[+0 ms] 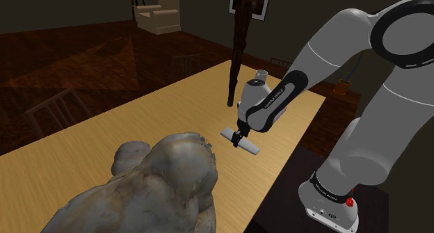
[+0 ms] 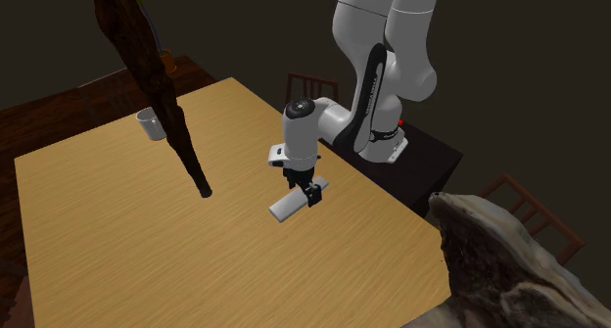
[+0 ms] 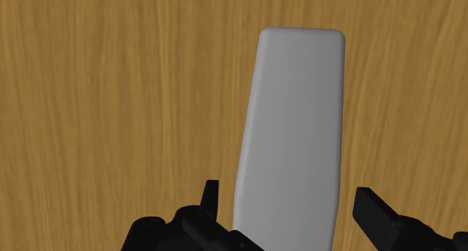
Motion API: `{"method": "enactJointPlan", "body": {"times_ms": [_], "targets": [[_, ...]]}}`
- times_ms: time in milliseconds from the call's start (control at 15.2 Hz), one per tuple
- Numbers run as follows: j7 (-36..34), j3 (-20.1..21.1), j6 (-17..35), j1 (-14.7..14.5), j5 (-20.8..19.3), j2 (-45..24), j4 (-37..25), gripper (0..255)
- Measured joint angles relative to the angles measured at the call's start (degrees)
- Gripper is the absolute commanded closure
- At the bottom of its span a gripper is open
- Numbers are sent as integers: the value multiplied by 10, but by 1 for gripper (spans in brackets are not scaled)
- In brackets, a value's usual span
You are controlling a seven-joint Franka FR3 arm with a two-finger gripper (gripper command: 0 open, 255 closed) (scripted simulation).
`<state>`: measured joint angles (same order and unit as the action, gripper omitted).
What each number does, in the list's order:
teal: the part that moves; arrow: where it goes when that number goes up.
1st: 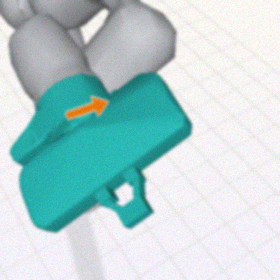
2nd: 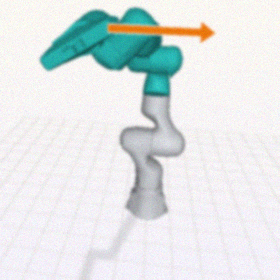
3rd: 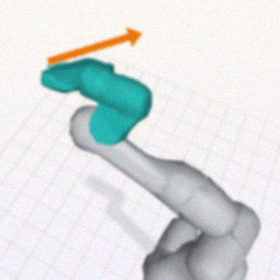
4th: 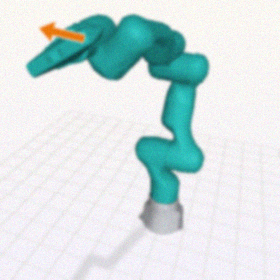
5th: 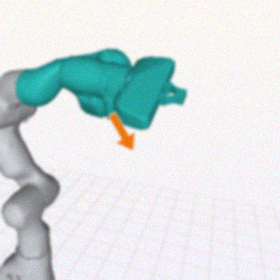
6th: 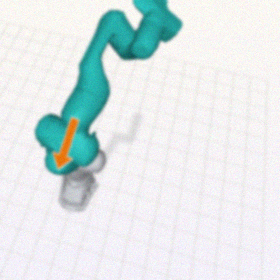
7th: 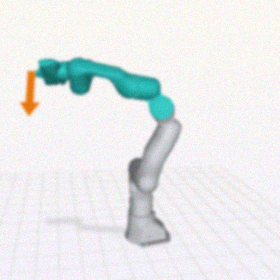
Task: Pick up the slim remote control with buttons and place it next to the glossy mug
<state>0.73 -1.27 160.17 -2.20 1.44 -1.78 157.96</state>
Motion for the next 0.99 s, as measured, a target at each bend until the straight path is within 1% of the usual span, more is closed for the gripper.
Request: {"method": "enactJointPlan", "body": {"times_ms": [198, 264, 990], "targets": [[0, 0, 1, 0, 0, -1, 0, 0], [0, 0, 1, 0, 0, -1, 0, 255], [0, 0, -4, 0, 0, 4, 0, 255]]}}
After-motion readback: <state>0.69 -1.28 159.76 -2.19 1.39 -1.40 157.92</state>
